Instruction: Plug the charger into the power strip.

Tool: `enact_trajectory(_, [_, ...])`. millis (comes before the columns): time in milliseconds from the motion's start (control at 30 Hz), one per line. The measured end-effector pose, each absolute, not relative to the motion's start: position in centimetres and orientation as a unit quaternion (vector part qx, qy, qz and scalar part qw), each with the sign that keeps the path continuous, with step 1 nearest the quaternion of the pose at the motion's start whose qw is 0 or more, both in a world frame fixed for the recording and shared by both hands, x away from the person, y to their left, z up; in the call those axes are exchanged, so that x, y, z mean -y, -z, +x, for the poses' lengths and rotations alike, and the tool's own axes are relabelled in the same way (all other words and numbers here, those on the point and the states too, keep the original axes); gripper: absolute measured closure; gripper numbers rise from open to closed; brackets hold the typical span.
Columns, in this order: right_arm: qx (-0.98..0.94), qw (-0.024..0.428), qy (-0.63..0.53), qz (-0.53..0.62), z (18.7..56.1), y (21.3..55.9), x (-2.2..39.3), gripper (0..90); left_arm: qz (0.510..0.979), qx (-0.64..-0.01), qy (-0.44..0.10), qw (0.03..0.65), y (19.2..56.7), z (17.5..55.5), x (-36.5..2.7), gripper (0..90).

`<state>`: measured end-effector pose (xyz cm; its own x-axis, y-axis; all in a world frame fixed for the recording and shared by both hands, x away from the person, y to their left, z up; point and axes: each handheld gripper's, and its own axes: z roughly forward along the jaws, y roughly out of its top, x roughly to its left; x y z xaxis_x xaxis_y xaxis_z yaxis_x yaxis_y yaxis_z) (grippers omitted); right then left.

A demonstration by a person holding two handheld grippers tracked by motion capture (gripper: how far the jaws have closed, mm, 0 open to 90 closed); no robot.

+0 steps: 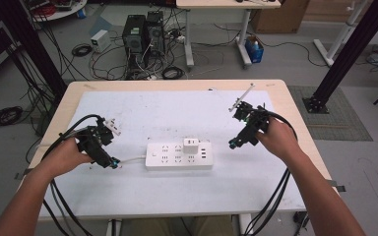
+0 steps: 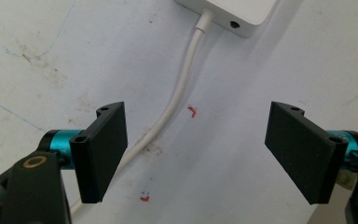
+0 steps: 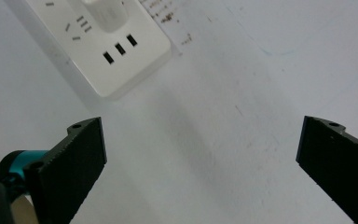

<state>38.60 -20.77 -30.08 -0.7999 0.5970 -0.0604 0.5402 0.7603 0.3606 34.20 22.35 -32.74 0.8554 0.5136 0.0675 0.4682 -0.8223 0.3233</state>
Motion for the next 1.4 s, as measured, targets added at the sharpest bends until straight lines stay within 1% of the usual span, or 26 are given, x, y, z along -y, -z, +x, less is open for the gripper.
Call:
enact_trajectory(233, [-0.920,0.116,-0.171,0.334,35.9,29.4,23.2,0.9,0.950,-0.247,-0.091,0.167,32.1,33.5,-22.1,21.2])
enact_trajectory(333, [-0.915,0.120,-0.172,0.345,35.4,29.2,23.7,0.8,0.952,-0.243,-0.094,0.162,31.9,33.4,-22.2,21.2])
enact_trajectory(367, [-0.913,0.114,-0.167,0.355,35.1,29.2,24.0,0.9,0.952,-0.242,-0.096,0.161,31.8,33.4,-22.2,21.2])
enact_trajectory(633, [-0.908,0.122,-0.174,0.362,34.5,29.6,24.7,0.9,0.952,-0.241,-0.102,0.159,31.5,33.4,-21.8,21.2])
enact_trajectory(900, [-0.905,0.116,-0.183,0.365,34.2,30.3,25.0,0.9,0.955,-0.235,-0.105,0.150,31.7,33.4,-21.1,21.2])
enact_trajectory(1400, [-0.899,0.107,-0.187,0.382,34.1,31.4,25.7,0.9,0.950,-0.250,-0.111,0.151,32.1,33.3,-21.2,21.1])
